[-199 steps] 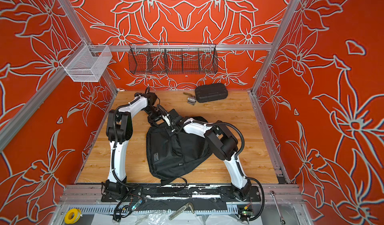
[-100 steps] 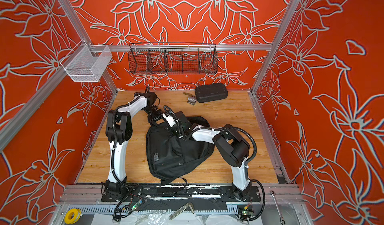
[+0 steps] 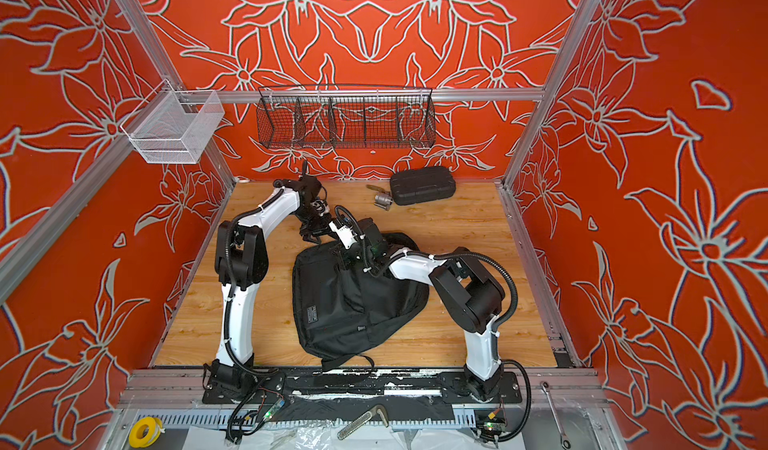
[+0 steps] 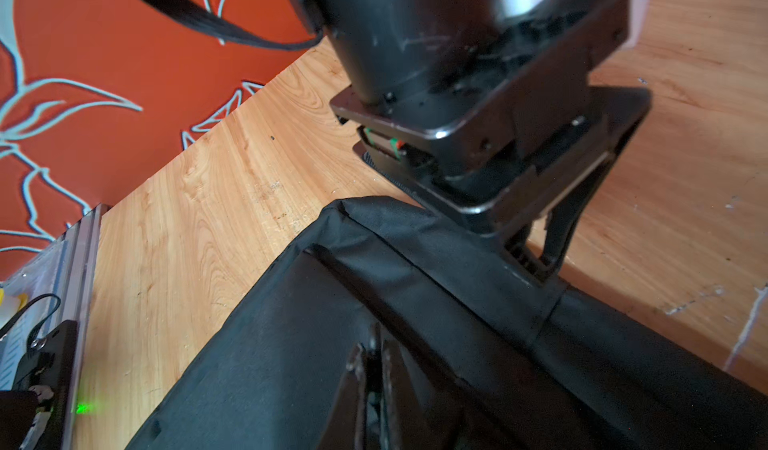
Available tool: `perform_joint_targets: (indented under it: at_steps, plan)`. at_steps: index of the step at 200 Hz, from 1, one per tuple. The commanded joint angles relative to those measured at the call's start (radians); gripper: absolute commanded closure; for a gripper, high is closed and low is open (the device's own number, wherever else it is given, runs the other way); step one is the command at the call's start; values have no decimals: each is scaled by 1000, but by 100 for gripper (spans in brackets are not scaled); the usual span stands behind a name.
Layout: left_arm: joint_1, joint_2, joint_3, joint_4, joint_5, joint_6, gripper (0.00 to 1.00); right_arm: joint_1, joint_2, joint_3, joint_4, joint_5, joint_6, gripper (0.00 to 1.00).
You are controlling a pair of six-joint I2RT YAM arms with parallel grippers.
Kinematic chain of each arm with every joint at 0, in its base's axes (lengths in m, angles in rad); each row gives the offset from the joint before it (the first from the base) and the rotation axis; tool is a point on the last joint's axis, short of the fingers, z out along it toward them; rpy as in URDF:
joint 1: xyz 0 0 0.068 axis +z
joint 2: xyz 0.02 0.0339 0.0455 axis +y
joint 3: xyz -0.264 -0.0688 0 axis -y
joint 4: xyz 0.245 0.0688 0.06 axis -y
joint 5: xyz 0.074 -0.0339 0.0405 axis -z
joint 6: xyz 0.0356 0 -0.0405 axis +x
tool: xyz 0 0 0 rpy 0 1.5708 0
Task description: Pack the student bag
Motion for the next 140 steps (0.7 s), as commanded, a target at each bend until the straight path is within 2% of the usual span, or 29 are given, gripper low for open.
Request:
perform_joint_targets:
  at_steps: [1, 42, 123, 140]
  plan:
    - [-13, -8, 8, -10, -60, 100, 28, 1, -38, -7, 13, -32, -25, 100]
    - [-68, 48, 82, -38, -220, 219, 29, 1, -38, 2, -8, -52, -38, 100]
    - [-69, 109, 56, -47, -161, 225, 34, -5, -72, 1, -48, -34, -69, 100]
    - [-70, 129, 56, -53, -179, 209, 40, -5, -83, -5, -45, -25, -68, 100]
